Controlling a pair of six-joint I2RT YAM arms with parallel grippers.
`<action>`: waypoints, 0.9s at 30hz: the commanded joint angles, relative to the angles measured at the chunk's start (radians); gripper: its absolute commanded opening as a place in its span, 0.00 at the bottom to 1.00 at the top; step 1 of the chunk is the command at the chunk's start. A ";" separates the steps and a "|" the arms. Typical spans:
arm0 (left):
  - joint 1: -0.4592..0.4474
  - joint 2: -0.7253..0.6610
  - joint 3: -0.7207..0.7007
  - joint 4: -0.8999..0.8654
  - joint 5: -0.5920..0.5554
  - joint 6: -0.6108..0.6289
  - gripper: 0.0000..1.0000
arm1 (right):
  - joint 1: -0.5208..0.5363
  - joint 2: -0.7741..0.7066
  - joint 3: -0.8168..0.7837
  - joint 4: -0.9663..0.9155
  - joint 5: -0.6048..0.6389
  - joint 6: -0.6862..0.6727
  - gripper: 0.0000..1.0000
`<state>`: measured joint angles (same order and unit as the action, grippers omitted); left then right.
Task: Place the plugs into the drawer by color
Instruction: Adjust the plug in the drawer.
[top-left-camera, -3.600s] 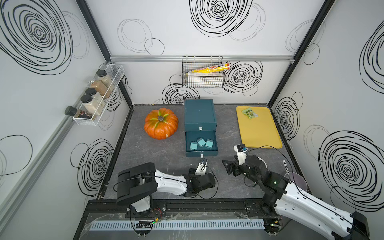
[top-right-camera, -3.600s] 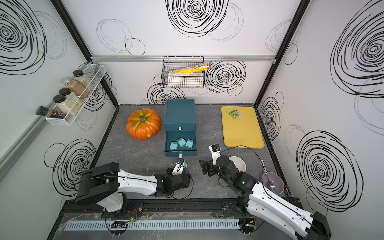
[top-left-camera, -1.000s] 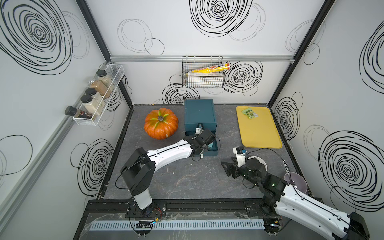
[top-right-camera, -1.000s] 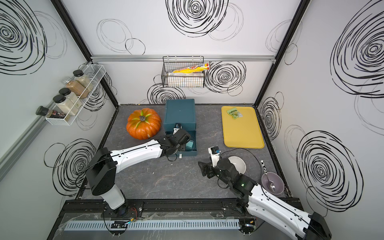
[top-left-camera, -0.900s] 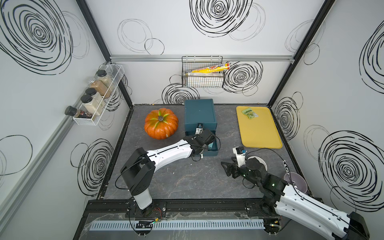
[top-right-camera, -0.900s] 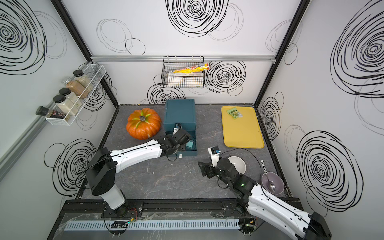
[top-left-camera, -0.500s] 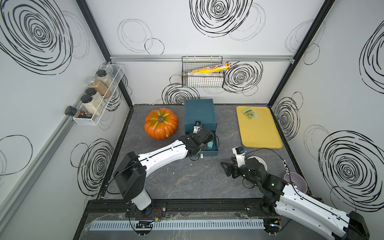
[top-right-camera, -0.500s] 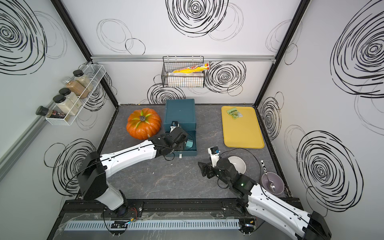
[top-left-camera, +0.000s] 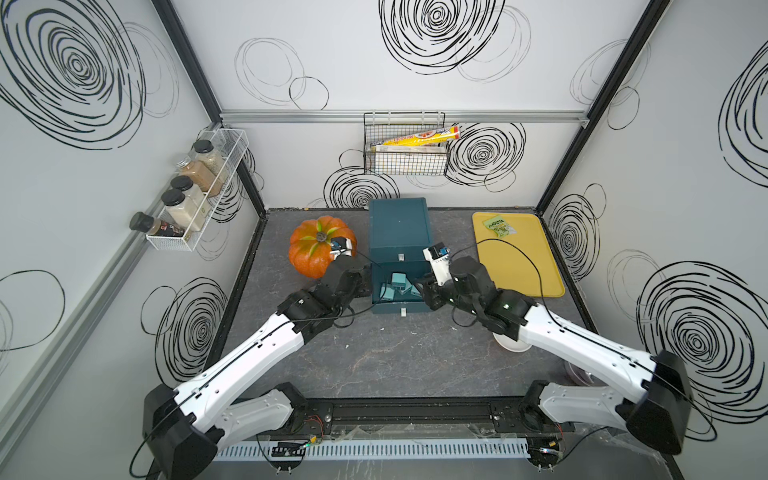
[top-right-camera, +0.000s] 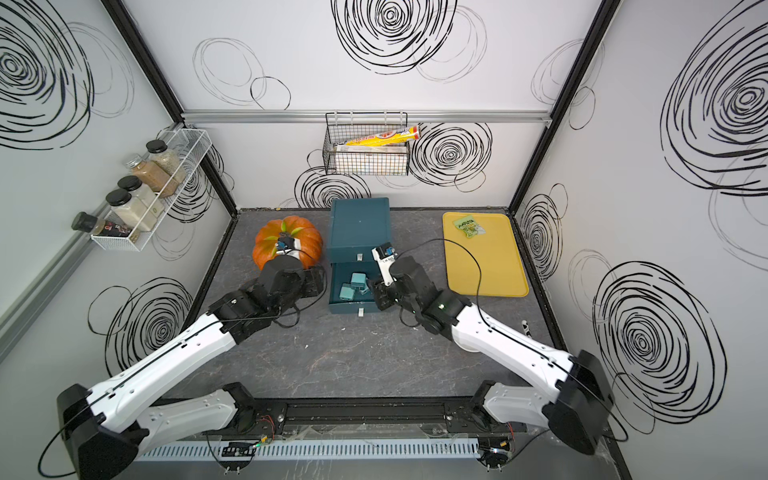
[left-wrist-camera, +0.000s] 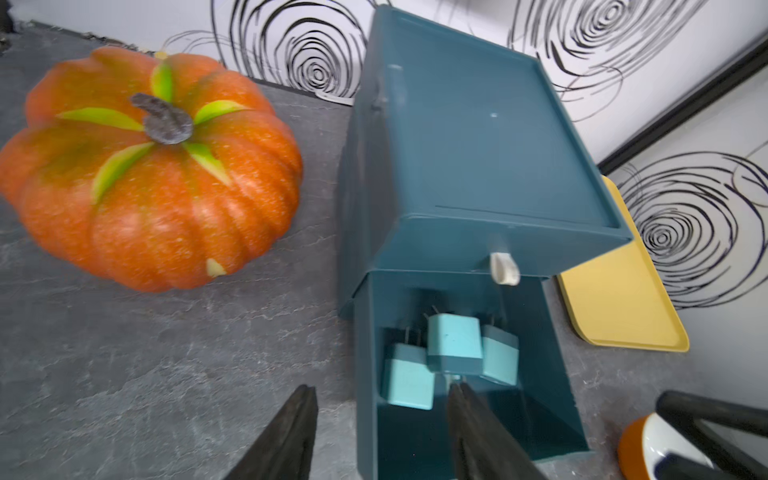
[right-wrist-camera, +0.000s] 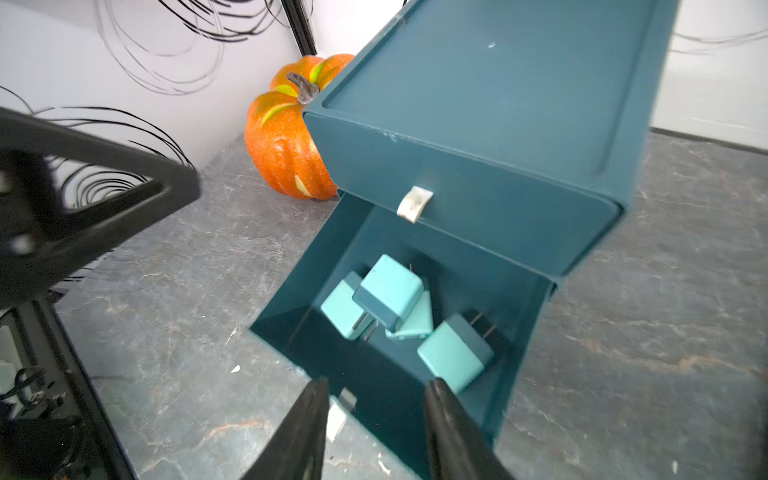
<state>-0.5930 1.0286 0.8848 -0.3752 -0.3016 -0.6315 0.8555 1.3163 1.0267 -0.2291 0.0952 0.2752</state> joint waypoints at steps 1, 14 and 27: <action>0.072 -0.053 -0.126 0.150 0.150 0.004 0.53 | -0.005 0.135 0.098 -0.204 0.024 -0.068 0.36; 0.114 0.058 -0.286 0.429 0.269 0.013 0.50 | -0.005 0.293 0.177 -0.201 0.052 -0.087 0.33; 0.121 0.198 -0.265 0.490 0.316 0.036 0.47 | 0.012 0.436 0.335 -0.208 0.002 -0.095 0.32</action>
<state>-0.4770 1.2148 0.6029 0.0402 -0.0135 -0.6155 0.8555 1.7317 1.3121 -0.4179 0.1074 0.1894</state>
